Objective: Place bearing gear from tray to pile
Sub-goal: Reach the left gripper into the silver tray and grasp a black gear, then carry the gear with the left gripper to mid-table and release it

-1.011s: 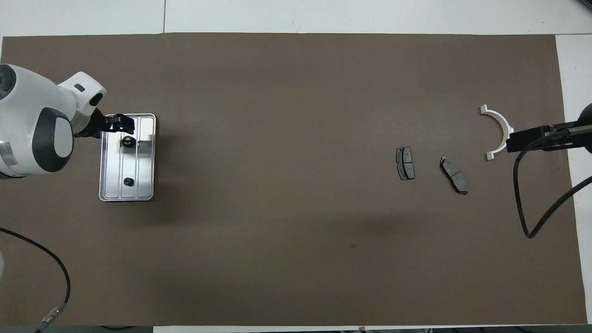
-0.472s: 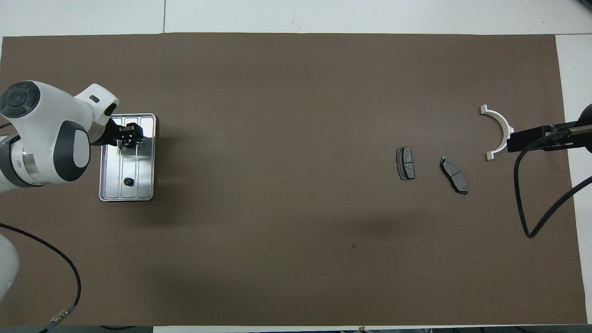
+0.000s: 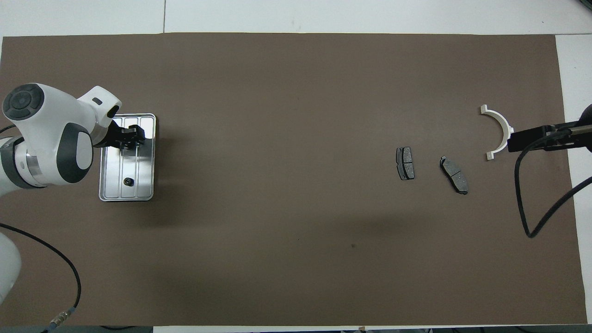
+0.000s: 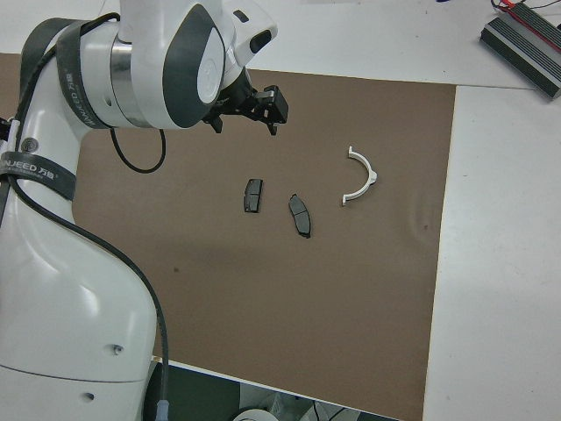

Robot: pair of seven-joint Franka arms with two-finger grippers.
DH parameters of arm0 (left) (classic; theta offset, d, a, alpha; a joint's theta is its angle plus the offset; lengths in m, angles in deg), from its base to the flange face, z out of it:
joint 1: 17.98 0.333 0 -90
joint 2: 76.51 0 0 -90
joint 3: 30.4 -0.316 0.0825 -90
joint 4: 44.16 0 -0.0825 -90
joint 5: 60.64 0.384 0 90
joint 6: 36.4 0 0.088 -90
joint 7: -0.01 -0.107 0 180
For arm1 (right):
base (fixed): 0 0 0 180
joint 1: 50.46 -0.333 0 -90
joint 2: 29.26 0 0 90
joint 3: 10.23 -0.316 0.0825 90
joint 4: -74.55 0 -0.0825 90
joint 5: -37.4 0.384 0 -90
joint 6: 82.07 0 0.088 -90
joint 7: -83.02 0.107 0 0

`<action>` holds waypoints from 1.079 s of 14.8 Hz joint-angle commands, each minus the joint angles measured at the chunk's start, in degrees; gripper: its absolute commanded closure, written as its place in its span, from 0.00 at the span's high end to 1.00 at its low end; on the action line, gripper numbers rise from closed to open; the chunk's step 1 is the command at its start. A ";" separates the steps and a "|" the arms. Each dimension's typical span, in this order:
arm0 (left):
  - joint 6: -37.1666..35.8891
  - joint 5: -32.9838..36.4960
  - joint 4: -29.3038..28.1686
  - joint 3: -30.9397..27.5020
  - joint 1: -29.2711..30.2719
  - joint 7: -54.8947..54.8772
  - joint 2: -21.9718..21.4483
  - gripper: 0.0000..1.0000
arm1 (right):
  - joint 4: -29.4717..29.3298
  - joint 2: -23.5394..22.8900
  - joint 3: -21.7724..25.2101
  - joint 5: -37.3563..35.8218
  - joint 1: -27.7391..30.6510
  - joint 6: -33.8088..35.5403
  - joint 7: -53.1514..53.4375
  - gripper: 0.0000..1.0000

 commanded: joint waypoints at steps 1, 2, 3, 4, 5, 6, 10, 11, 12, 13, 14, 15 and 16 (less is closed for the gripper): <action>-4.61 0.31 1.33 -0.30 -0.49 1.12 -0.67 0.02 | 1.11 1.18 -0.35 0.97 0.91 -0.30 -1.32 1.00; -10.73 -0.56 6.93 0.13 -1.10 2.95 -0.06 0.02 | 1.11 1.18 -0.35 0.97 0.82 -0.30 -1.32 1.00; -16.45 -0.92 12.29 -0.04 -4.24 7.49 0.99 0.02 | 1.11 1.18 -0.35 0.97 0.91 -0.21 -1.32 1.00; -20.24 -1.01 16.61 -0.04 -7.05 12.93 1.87 0.02 | 1.11 1.18 -0.35 0.97 0.82 -0.21 -1.32 1.00; -22.55 -1.10 19.44 0.05 -9.52 18.82 2.32 0.02 | 1.11 1.18 -0.26 0.97 0.91 -0.12 -1.32 1.00; -23.35 -1.19 20.60 0.05 -13.54 25.23 2.93 0.02 | 1.11 1.18 -0.26 0.97 0.91 -0.04 -1.32 1.00; -15.30 -0.66 19.83 -0.13 -25.69 43.54 3.73 0.02 | 1.20 1.18 -0.26 0.97 1.00 0.05 -1.23 1.00; -12.75 -0.49 17.99 -0.13 -27.10 46.36 3.82 0.03 | 1.20 1.18 -0.17 0.97 1.09 0.05 -1.23 1.00; -9.16 -0.48 15.36 -0.13 -29.29 48.12 3.82 0.03 | 1.20 1.18 -0.08 0.97 1.09 0.05 -1.23 1.00; -5.47 -0.48 12.38 -0.13 -30.62 49.45 3.82 0.03 | 1.20 1.18 -0.17 0.97 1.00 0.05 -1.23 1.00; -2.04 -0.48 9.39 -0.13 -31.68 50.94 3.73 0.03 | 1.37 1.18 -0.17 0.97 1.00 0.14 -1.23 1.00; -0.44 -0.48 7.70 -0.13 -31.78 51.22 3.56 0.03 | 1.72 1.26 -0.17 0.97 0.83 0.14 -1.31 1.00; -0.16 -0.40 7.34 -0.13 -31.86 51.31 3.55 0.03 | 1.99 1.26 -0.17 0.97 0.48 0.14 -1.23 1.00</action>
